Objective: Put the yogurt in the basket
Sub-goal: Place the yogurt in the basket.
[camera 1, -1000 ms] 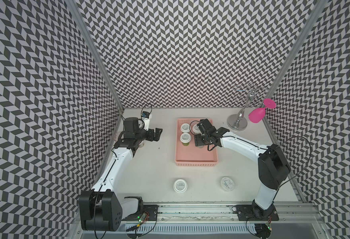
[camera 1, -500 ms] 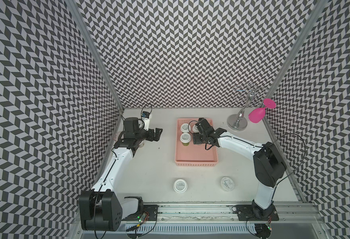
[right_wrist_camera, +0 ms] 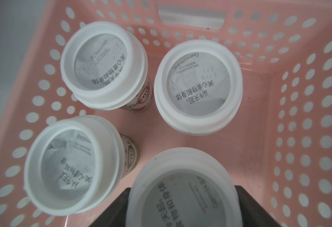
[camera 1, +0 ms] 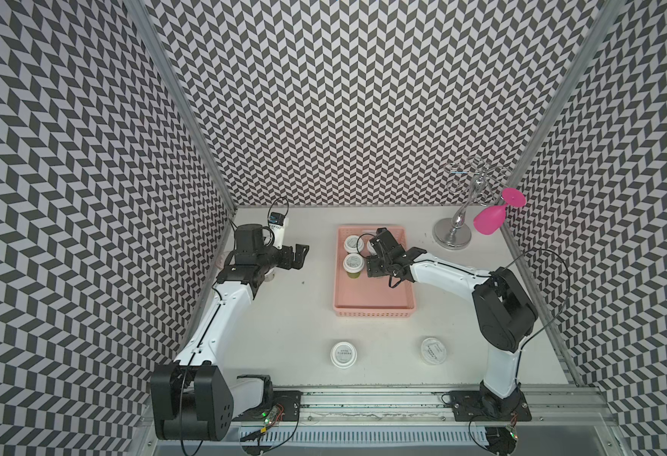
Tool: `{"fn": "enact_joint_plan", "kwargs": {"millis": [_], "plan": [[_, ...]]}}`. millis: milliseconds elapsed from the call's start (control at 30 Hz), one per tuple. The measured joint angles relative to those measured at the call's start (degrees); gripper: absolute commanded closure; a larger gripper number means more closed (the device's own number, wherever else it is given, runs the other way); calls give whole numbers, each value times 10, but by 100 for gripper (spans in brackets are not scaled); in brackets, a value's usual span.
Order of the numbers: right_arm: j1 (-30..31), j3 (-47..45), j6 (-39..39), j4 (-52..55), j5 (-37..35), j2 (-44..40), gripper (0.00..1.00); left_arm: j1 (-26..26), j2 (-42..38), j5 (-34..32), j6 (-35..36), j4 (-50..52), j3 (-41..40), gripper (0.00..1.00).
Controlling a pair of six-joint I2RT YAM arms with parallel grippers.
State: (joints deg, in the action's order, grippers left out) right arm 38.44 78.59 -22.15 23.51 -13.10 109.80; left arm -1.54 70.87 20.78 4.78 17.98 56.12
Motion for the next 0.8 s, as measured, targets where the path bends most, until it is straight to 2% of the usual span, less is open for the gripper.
{"fn": "enact_joint_plan", "kwargs": {"millis": [567,800], "plan": [[0,-1,0,5,1,9,7,3,-1,1,-2,-1,-2,0],[0,-5,0,21,1,-31,3,9,-1,-3,-2,-4,-9,0]]}}
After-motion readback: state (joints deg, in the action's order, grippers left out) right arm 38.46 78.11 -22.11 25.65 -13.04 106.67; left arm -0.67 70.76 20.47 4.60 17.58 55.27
